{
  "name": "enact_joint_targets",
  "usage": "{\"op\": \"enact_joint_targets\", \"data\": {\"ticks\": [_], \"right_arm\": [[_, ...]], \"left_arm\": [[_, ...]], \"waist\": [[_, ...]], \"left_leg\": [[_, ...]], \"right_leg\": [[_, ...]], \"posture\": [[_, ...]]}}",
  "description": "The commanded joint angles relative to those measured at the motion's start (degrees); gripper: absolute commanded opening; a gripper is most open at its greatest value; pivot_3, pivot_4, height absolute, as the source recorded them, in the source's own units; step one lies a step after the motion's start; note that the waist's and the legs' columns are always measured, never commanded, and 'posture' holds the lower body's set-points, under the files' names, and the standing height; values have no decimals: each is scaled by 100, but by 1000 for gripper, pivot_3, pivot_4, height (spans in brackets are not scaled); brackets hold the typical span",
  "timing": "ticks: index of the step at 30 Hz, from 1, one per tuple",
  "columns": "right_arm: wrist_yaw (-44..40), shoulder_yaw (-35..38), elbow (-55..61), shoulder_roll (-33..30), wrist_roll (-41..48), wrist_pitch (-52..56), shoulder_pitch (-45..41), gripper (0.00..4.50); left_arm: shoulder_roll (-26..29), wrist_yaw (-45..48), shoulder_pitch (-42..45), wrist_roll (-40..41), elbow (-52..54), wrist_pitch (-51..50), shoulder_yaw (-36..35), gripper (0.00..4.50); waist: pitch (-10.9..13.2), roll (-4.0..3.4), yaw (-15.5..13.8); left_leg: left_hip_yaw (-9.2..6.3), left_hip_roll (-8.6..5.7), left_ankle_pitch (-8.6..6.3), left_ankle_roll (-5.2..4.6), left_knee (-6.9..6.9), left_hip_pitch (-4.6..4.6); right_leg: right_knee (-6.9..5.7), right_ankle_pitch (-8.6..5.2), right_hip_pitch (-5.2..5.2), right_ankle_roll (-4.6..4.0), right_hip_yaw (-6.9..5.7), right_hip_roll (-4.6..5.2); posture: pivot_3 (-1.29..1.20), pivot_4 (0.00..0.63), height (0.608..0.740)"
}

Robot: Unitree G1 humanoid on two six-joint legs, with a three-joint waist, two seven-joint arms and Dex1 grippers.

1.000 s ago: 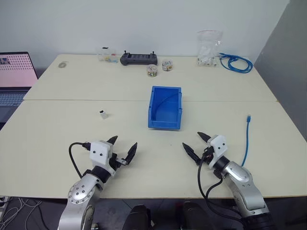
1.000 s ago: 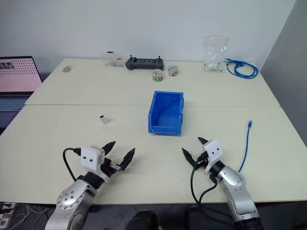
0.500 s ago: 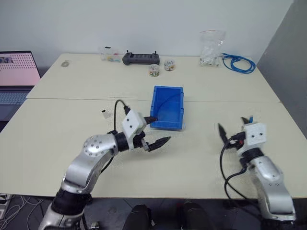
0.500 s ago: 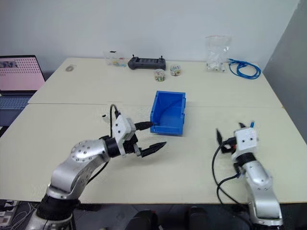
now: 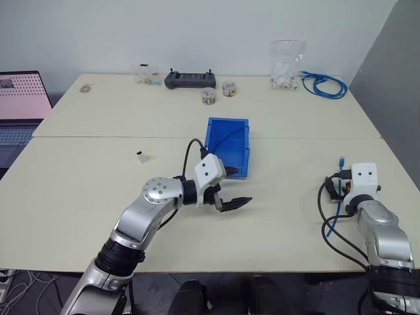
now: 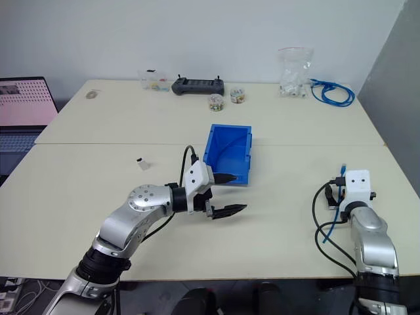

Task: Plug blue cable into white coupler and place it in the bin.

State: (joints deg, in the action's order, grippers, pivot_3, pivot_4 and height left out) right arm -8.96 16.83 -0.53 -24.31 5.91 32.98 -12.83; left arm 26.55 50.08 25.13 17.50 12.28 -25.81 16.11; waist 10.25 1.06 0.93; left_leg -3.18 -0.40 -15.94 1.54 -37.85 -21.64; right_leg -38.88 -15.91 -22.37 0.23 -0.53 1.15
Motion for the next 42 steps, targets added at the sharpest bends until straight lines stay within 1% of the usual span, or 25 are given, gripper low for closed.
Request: {"op": "enact_joint_targets", "data": {"ticks": [1, 6, 11, 13, 14, 15, 16, 20, 22, 23, 25, 28, 30, 33, 35, 38, 40, 42], "right_arm": [[71, 264, -205, -32, 197, 342, -255, 3652], [19, 230, -280, -127, 231, 448, -341, 2319], [63, 191, -193, -61, 227, 436, -360, 1034], [67, 199, -157, -48, 239, 418, -356, 601], [56, 210, -138, -53, 250, 395, -352, 296], [17, 225, -107, -78, 268, 349, -349, 112], [-27, 241, -65, -104, 290, 307, -350, 39], [-570, 182, 261, -435, 362, -21, -213, 39], [-1072, 94, 582, -659, 510, -111, -77, 39], [-1490, 33, 840, -888, 646, -134, 32, 39], [-2246, 1, 1253, -1340, 958, -123, 198, 39], [-3228, 22, 1810, -1916, 1646, 227, 271, 39], [-3930, -41, 2262, -2352, 2292, 688, 309, 39], [-4652, -377, 2793, -2817, 3058, 1305, 201, 39], [-4958, -826, 2980, -2880, 3363, 1551, -34, 39], [-5281, -1804, 2960, -2656, 3391, 1683, -581, 39], [-5516, -2846, 2612, -2179, 3067, 1645, -1125, 39], [-5649, -3613, 2164, -1691, 2785, 1613, -1583, 39]], "left_arm": [[-18, 141, 142, -39, 26, 56, 60, 4500], [-31, 198, 273, -33, 36, -113, 99, 4500], [-41, 214, 396, 22, 77, -246, 56, 4500], [-40, 227, 423, 32, 64, -263, 41, 4500], [-38, 234, 431, 32, 50, -261, 34, 4500], [-32, 245, 438, 36, 31, -256, 21, 4500], [-21, 259, 443, 42, 16, -252, 5, 4500], [136, 375, 395, 114, 43, -280, -112, 4500], [316, 518, 315, 175, 79, -276, -215, 4500], [467, 633, 230, 226, 116, -241, -304, 4500], [754, 843, 51, 359, 218, -258, -479, 4500], [1174, 1066, -253, 540, 302, -278, -823, 4500], [1466, 1119, -547, 588, 337, -250, -1108, 4500], [1845, 1178, -1042, 566, 345, -36, -1517, 4500], [2073, 1234, -1442, 480, 372, 172, -1745, 4500], [2359, 1343, -2025, 312, 351, 616, -2040, 4500], [2482, 1419, -2503, 333, 473, 847, -2297, 4500], [2537, 1467, -2853, 383, 609, 963, -2505, 4500]], "waist": [[0, 0, 2], [0, 0, 4], [0, 0, 4], [0, 0, 5], [0, 0, 5], [0, 0, 5], [0, 0, 5], [6, -9, 7], [11, -14, 7], [12, -17, 10], [16, -21, 56], [25, -28, 96], [30, -23, 91], [40, -17, 88], [45, -9, 77], [51, -1, 99], [52, 1, 77], [55, 4, 63]], "left_leg": [[0, 0, 0, 0, 0, 0], [-1, -1, 0, 0, 0, -2], [0, -3, 0, 0, -1, -4], [0, -2, 0, 0, -1, -4], [0, -2, 0, 0, -1, -3], [0, -2, 0, 0, -1, -3], [0, -2, 0, 0, -1, -3], [0, -2, 0, 0, -1, -4], [1, -3, 0, 0, -1, -5], [0, -3, 0, 0, 0, -5], [0, -1, 0, -1, 2, -4], [-1, 3, -1, -1, 3, -2], [-4, 6, -1, -1, 1, -1], [-8, 9, -1, -1, 1, 2], [-15, 9, -1, -1, -1, 0], [-14, 10, -1, -2, 0, -6], [-11, 12, -1, -2, 2, -7], [-14, 12, -1, -2, 1, -10]], "right_leg": [[0, 0, 0, 0, 0, 0], [1, 1, 1, -1, 0, 0], [2, 1, 0, 1, 0, 1], [2, 1, 0, 1, 0, 1], [2, 1, 0, 1, 0, 1], [2, 1, 0, 1, 0, 1], [2, 1, 0, 1, 0, 1], [2, 0, -1, 3, 0, 1], [2, -1, -1, 4, 0, 1], [2, -1, -2, 4, 0, 0], [2, -2, -3, 5, -1, 0], [2, -2, -3, 5, -1, 0], [1, -2, -3, 5, -4, -3], [2, -2, 0, 5, -6, -3], [7, -2, 2, 5, -13, -3], [20, -2, 0, 5, -11, 0], [26, -2, -2, 5, -10, 1], [29, -2, -3, 5, -12, 2]], "posture": [[0, 150, 740], [0, 150, 740], [0, 150, 740], [0, 150, 740], [0, 150, 740], [0, 150, 740], [0, 150, 740], [0, 150, 740], [0, 150, 740], [0, 150, 740], [0, 150, 740], [0, 150, 740], [0, 150, 740], [0, 150, 740], [0, 150, 740], [0, 150, 740], [0, 150, 740], [0, 150, 740]]}}
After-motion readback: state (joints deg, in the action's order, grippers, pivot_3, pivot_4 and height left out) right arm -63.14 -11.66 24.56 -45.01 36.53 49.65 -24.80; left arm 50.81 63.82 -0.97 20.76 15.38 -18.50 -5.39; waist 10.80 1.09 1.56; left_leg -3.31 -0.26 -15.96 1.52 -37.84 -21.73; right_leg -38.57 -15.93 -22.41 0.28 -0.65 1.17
